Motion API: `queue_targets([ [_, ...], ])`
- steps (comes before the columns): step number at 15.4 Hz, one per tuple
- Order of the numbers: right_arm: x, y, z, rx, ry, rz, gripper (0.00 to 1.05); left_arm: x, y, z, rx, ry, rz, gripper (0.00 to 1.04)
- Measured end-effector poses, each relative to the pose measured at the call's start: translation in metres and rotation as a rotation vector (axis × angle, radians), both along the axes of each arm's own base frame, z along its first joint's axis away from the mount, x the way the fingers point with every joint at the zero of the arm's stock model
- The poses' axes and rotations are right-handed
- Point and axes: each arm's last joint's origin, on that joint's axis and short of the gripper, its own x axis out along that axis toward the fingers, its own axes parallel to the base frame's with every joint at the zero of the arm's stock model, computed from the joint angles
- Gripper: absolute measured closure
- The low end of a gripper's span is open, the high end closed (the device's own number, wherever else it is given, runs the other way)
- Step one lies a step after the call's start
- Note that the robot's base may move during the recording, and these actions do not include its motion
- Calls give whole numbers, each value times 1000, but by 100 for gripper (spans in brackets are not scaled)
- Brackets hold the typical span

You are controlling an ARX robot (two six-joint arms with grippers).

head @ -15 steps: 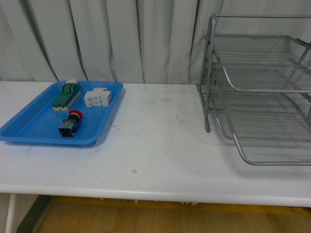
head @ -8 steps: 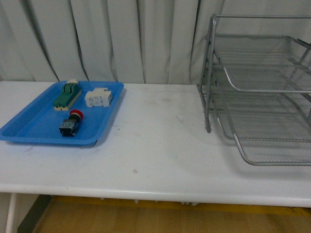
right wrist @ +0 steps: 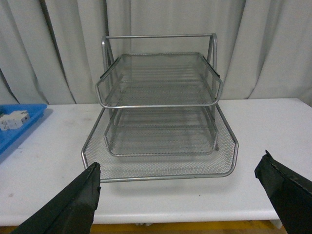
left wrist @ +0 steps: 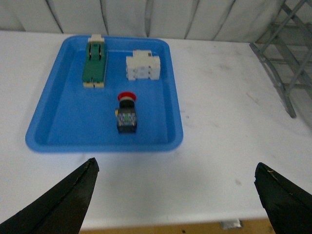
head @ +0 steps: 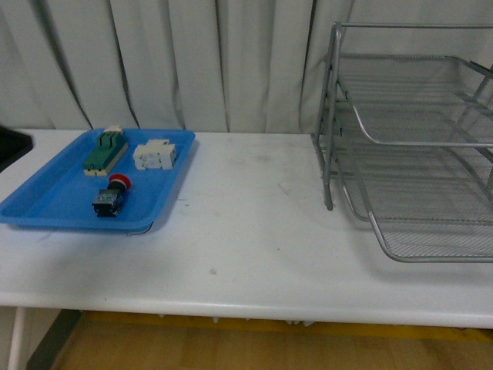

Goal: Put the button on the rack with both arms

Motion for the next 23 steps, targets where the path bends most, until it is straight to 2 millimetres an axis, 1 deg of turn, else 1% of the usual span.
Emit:
queue_targets([
  [1,0,0,0,0,0,0,6,25,-2,-3,7,13,0,7],
  [2,0,0,0,0,0,0,6,49,-5,-10,19,57,0,7],
  [3,0,0,0,0,0,0,6,67,-6,-19,29,98,8,7],
  [6,0,0,0,0,0,0,6,130,-10,-59,83,260,39,7],
  [8,0,0,0,0,0,0,6,161,-11,-70,112,281,53,7],
  [10,0,0,0,0,0,0,6,184,-12,-69,146,262,64,7],
  [12,0,0,0,0,0,0,6,194,-13,-75,171,280,63,7],
  [13,0,0,0,0,0,0,6,199,-12,-82,188,300,66,7],
  [14,0,0,0,0,0,0,6,209,-2,-98,213,333,90,7],
  [15,0,0,0,0,0,0,6,210,6,-107,223,360,99,7],
  [17,0,0,0,0,0,0,6,211,14,-116,227,376,115,7],
  [19,0,0,0,0,0,0,6,218,16,-120,229,370,126,7],
  [23,0,0,0,0,0,0,6,222,22,-137,187,422,135,7],
])
